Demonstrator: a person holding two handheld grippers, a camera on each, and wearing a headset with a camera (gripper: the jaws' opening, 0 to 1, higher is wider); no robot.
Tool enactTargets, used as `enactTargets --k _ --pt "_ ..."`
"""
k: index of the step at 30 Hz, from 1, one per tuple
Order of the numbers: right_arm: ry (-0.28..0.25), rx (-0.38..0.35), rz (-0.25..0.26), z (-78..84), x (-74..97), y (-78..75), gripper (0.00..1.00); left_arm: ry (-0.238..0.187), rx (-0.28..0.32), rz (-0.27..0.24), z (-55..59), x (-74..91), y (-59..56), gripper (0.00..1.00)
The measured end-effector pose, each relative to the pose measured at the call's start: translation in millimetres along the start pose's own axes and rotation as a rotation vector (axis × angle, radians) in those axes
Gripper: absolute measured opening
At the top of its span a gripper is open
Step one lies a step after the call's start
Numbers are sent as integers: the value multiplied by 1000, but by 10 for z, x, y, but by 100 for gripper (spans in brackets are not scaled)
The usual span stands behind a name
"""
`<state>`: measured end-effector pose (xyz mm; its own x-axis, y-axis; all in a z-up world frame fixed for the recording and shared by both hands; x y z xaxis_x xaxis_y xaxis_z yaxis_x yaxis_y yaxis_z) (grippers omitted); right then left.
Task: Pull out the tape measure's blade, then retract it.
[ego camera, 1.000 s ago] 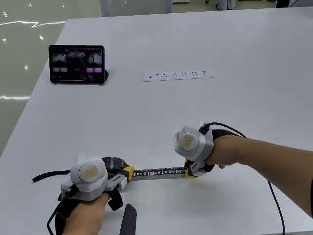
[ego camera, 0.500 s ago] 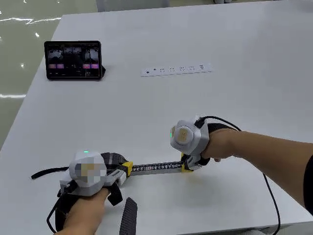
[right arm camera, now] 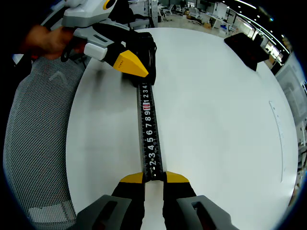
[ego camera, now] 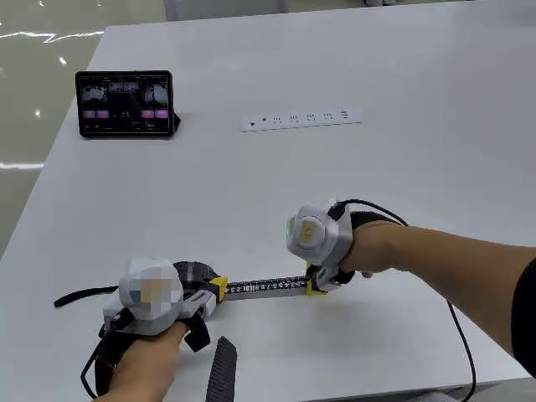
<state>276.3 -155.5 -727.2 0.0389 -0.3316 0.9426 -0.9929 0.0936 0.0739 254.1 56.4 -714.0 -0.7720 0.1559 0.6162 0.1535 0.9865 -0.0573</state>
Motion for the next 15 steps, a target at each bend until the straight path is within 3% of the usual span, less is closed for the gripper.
enactTargets --k 15 --pt "-2 12 -7 -61 -24 2 10 2 1 -1 2 3 -2 60"
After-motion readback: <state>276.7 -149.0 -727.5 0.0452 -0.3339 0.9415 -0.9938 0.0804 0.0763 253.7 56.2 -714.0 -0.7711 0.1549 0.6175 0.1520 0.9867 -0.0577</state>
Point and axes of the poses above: the centre of the closed fingertips' face, and the gripper's own axes: x roughly backward along the fingers, y roughly to its left, z roughly out of its underside, the point moved 6 cm from there along x, roughly backward along the fingers, and after that the axes turned 2 degrees about -z, right-handed, at the moved point
